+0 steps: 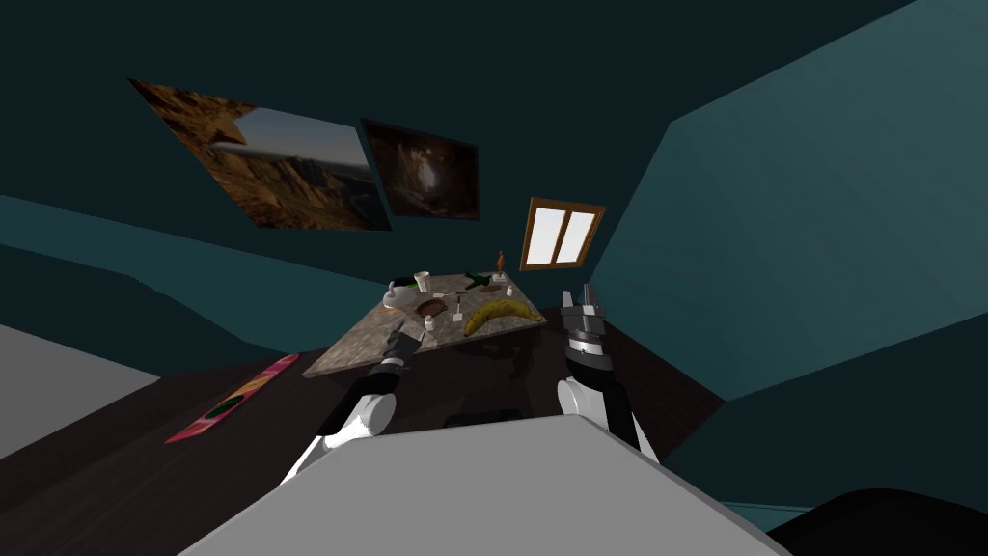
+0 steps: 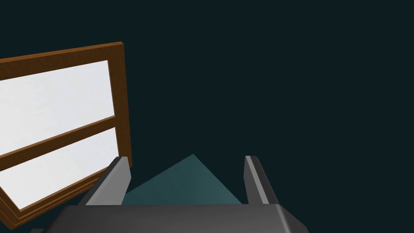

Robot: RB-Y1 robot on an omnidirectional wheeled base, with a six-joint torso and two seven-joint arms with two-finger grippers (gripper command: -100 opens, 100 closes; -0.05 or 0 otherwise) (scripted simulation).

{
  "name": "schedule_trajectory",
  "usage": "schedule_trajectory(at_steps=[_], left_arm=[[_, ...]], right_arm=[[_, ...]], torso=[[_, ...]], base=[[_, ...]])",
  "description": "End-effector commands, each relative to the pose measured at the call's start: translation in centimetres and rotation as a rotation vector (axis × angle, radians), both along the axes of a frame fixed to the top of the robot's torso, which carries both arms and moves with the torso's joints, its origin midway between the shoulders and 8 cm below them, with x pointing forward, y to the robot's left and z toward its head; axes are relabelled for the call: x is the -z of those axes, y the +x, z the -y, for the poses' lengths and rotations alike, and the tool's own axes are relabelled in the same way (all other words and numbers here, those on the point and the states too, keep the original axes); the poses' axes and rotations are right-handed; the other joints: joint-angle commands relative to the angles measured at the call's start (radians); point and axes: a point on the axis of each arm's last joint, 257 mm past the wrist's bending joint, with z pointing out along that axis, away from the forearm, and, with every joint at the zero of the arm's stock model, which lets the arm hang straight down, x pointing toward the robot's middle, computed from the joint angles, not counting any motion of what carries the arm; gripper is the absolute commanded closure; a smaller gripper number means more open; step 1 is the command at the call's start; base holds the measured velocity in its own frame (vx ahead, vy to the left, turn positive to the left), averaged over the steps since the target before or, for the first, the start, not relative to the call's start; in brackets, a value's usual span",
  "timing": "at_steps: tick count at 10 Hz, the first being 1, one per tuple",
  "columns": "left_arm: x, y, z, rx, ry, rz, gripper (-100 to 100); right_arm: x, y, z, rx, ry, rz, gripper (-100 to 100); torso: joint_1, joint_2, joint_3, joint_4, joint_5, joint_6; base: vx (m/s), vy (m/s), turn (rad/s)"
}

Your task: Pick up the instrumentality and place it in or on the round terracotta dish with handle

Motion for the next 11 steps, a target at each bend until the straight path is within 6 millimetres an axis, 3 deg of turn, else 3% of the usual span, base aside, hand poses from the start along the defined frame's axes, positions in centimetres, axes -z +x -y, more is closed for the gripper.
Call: schedule_trajectory(at_steps=[1, 7, 11], left_arm=[[1.3, 0.3, -0.1, -0.003, -0.077, -0.035, -100], [4.7, 1.4, 0.8, -0.016, -0.348, -0.114, -100], [6.0, 2.3, 3.0, -0.03, -0.558, -0.134, -100]], right_arm=[[0.0, 0.0, 0.0, 0.0, 0.0, 0.0, 0], [0.0, 0.0, 0.0, 0.0, 0.0, 0.0, 0], [0.0, 0.0, 0.0, 0.0, 0.0, 0.0, 0]], torso=[[0.0, 0.0, 0.0, 0.0, 0.0, 0.0], [-0.001, -0.003, -0.001, -0.001, 0.0, 0.0], [0.001, -0.004, -0.002, -0.001, 0.0, 0.0]], base=[[0.047, -0.032, 0.102], [0.07, -0.037, 0.099], [0.09, -0.024, 0.108]])
